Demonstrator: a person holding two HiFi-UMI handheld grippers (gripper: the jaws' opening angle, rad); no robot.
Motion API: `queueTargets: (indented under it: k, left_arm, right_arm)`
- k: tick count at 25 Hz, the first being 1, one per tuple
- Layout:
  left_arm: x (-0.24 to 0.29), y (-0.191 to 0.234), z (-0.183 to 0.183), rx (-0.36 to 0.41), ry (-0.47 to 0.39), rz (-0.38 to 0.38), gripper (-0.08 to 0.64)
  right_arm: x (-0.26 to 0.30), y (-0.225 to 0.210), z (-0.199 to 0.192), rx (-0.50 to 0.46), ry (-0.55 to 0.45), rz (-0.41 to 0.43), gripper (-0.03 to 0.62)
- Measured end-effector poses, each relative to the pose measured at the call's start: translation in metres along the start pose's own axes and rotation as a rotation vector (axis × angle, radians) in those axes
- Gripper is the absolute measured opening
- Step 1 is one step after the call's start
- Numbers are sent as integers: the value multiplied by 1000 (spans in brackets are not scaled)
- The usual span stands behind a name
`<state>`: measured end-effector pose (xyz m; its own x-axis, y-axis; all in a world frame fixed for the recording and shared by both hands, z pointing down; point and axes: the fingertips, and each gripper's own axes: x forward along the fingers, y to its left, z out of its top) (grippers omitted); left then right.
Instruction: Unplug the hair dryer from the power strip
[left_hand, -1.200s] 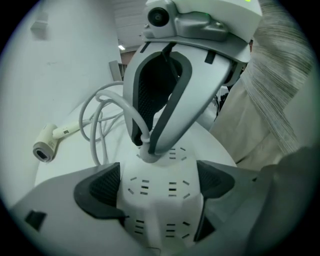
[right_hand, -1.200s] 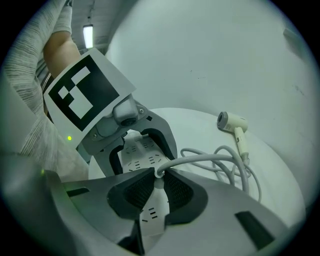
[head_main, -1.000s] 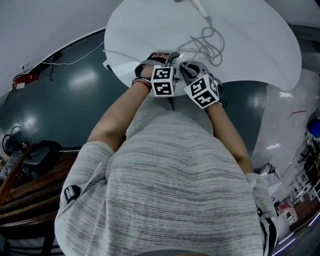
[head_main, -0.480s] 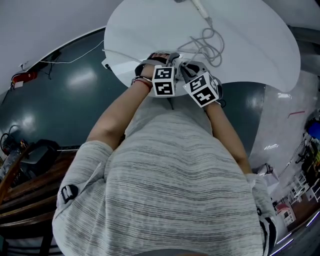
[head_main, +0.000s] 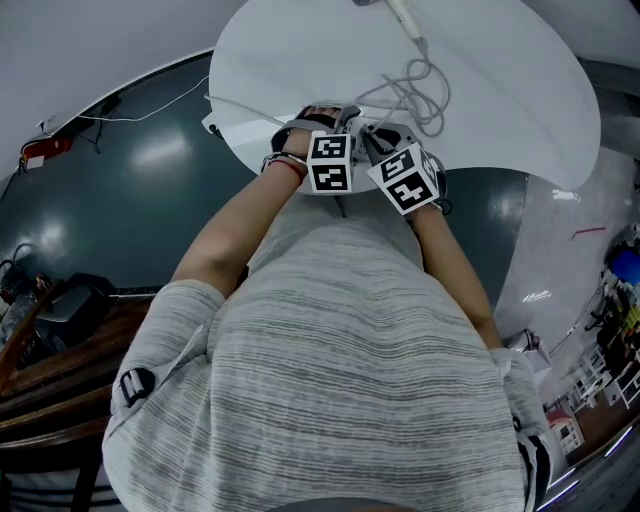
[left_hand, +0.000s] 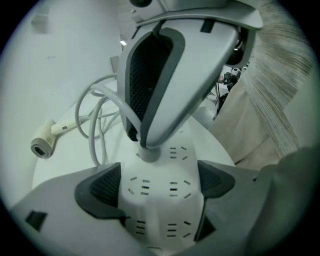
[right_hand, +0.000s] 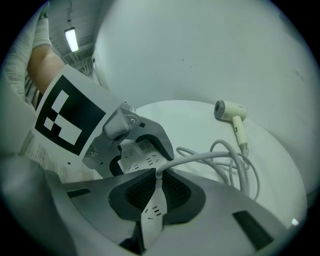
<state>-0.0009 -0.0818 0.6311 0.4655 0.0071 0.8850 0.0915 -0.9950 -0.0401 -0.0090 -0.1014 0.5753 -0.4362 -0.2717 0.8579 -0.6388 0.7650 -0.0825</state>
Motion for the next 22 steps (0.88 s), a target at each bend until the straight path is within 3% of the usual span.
queueTargets:
  k: [6,11,16,22]
  left_arm:
    - [4,1,0,5,9,-3,465]
    - [3,0,1,-6,7,-3,463]
    - [4,1,-1,-7,10,-5,463]
    - [4,-1,0,-5,5,-4,463]
  right_arm:
    - [0,6,-7,-110,48,-58,54]
    - [-4,-4,0,38,17,22,54]
    - [-27,4,26,-41,-42,-14,54]
    - [-41,-18,27,46,-94,-9,55]
